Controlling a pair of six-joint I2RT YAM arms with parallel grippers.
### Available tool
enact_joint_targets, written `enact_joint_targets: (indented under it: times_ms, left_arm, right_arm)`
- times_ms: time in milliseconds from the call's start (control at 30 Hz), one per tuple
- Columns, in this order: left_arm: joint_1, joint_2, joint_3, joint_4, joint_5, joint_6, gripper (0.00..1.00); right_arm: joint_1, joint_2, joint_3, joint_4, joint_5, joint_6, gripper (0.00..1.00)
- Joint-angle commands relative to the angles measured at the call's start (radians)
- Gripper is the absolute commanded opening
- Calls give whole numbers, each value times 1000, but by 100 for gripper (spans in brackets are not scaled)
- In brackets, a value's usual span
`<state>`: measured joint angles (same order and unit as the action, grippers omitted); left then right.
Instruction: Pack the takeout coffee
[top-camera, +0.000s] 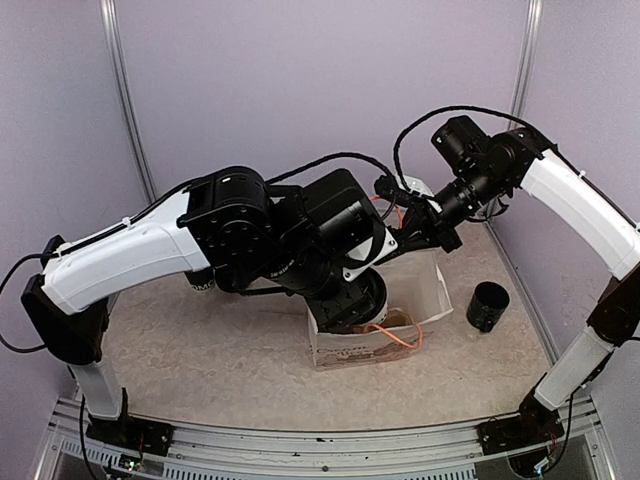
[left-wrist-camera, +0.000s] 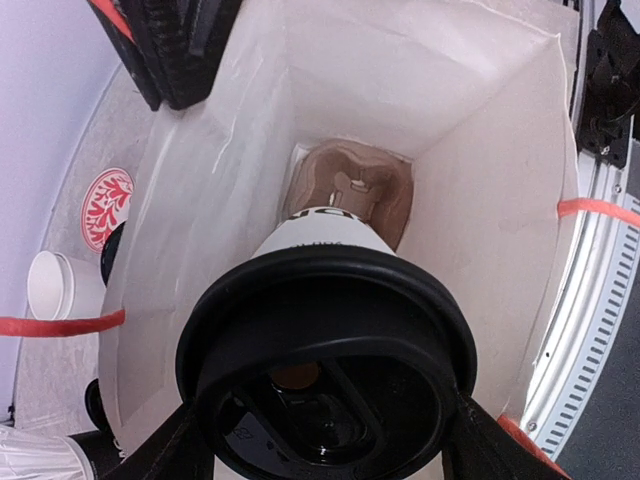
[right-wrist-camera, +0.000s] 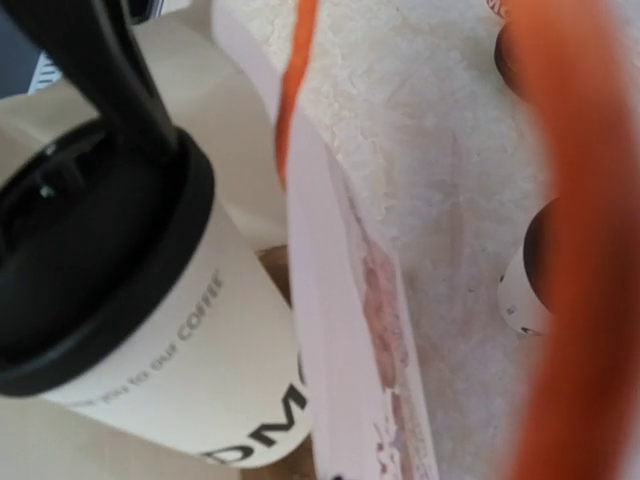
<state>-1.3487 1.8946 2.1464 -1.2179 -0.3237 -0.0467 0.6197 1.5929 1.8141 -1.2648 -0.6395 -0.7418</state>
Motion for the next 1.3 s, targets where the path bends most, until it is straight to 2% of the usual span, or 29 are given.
enact_joint_targets:
  times_ms: [0,800,1000,1133,1267]
  left_arm:
    - [-13,12,-34,-11,-79,29,68]
    - [-30,35,-147,-9,-166,67,68]
    - [-56,31,-151,-17,-195,62,68]
    - [-80,29,-146,-34,-215,52,68]
    - [-111,29,-148,-53,-240,51,68]
  right_arm:
    - [4,-6,-5,-3,-24,3,0]
    - [35,-19,-24,-1,-17,-8,5]
    - [35,-34,42,-42,-74,-25,33]
    - [10,-59,105,-51,-111,-40,42]
    - [-36,-58,191,-69,-165,-49,43]
